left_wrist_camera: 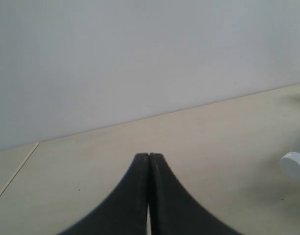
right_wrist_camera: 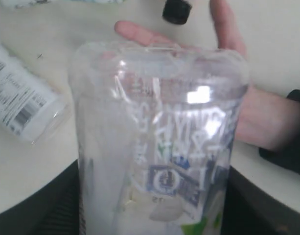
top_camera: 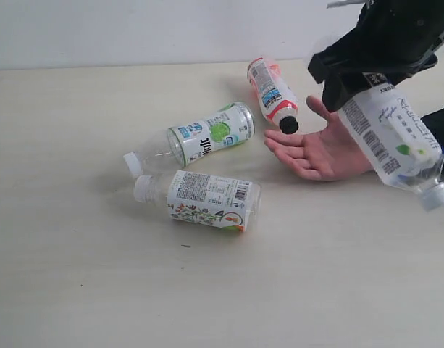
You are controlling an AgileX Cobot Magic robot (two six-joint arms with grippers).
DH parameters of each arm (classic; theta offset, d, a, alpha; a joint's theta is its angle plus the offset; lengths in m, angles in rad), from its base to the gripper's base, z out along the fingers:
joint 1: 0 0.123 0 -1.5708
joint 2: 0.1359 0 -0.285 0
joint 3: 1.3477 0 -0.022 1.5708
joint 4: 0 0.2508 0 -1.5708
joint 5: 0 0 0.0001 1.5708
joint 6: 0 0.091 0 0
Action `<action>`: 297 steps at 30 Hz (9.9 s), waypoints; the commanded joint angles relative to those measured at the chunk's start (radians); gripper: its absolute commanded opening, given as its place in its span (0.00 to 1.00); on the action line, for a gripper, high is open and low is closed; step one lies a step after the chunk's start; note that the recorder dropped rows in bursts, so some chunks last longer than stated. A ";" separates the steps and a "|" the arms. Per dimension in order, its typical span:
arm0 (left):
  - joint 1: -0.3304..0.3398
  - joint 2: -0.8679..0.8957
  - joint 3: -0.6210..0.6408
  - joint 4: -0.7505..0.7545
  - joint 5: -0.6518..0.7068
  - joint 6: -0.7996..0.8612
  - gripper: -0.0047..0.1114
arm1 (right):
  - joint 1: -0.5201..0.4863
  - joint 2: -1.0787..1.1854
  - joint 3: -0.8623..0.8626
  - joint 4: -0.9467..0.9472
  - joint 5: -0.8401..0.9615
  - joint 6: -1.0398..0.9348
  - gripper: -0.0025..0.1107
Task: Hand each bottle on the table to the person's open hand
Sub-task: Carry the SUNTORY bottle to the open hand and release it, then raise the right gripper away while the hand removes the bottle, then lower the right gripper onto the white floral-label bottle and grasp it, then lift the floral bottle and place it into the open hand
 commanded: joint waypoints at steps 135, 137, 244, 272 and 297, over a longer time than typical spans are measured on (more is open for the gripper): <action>-0.004 -0.005 0.003 0.000 -0.006 0.000 0.04 | -0.063 -1.395 0.835 0.529 -0.374 -0.457 0.02; -0.004 -0.005 0.003 0.000 -0.006 0.000 0.04 | -0.063 -1.395 0.835 0.529 -0.374 -0.457 0.02; -0.004 -0.005 0.003 0.000 -0.006 0.000 0.04 | 0.309 0.463 -0.015 0.196 -0.279 -0.775 0.02; -0.004 -0.005 0.003 0.000 -0.006 0.000 0.04 | 0.240 -0.046 -0.015 -0.125 -0.116 -0.122 0.02; -0.009 -0.005 0.003 0.000 -0.006 0.000 0.04 | -0.063 0.081 0.237 -0.010 -0.338 -0.072 0.02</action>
